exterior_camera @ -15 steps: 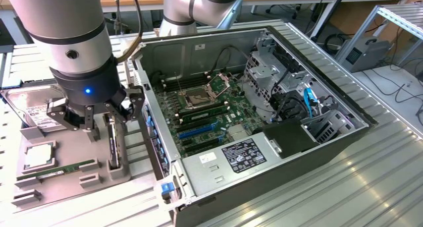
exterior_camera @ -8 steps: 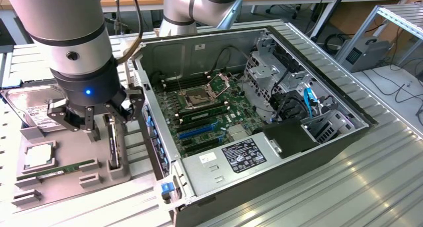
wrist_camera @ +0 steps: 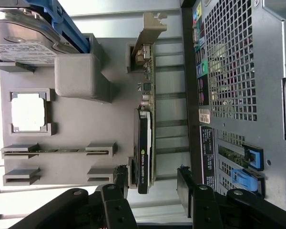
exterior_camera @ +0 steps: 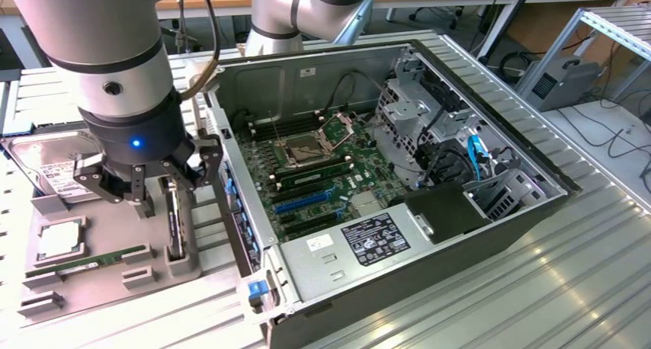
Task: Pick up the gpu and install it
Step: 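Pick up the gpu and move the gpu toward the slot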
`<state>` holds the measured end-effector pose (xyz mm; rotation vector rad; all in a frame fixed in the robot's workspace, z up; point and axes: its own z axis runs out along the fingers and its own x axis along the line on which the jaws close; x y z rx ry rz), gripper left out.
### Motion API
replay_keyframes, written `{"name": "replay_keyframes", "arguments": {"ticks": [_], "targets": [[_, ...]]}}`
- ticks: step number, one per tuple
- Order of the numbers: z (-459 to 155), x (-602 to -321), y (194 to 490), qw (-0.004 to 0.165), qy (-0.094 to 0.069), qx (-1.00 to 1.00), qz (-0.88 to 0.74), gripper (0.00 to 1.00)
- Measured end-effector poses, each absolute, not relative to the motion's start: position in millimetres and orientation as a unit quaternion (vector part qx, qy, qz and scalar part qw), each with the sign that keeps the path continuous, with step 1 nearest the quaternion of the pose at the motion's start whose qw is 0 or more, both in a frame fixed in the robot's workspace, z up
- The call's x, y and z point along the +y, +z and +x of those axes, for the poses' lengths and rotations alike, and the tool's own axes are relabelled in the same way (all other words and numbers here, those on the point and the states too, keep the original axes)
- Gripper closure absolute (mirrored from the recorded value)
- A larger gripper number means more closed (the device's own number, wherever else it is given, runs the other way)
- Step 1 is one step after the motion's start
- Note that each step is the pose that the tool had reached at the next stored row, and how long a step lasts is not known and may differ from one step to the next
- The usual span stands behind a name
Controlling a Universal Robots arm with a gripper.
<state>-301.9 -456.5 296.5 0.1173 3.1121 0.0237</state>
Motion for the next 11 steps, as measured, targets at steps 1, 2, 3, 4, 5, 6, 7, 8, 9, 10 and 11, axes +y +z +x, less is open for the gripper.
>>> {"name": "replay_keyframes", "arguments": {"ticks": [1,2,3,4,5,6,7,8,9,10,11], "targets": [[-301.9,-456.5,296.3,0.014,0.008,0.999,0.038,0.46],[-301.9,-456.4,296.1,0.014,0.008,0.999,0.038,0.46],[-301.9,-456.4,295.8,0.014,0.008,0.999,0.038,0.46],[-301.9,-456.5,295.5,0.014,0.008,0.999,0.038,0.46],[-301.9,-456.5,295.3,0.014,0.008,0.999,0.038,0.46],[-301.9,-456.5,295.0,0.014,0.008,0.999,0.038,0.46],[-301.9,-456.5,294.7,0.014,0.008,0.999,0.038,0.46],[-301.9,-456.5,294.5,0.014,0.008,0.999,0.038,0.46],[-301.9,-456.5,294.2,0.014,0.008,0.999,0.038,0.46],[-301.9,-456.5,294.0,0.014,0.008,0.999,0.038,0.46],[-301.9,-456.4,293.8,0.014,0.008,0.999,0.038,0.46]]}}
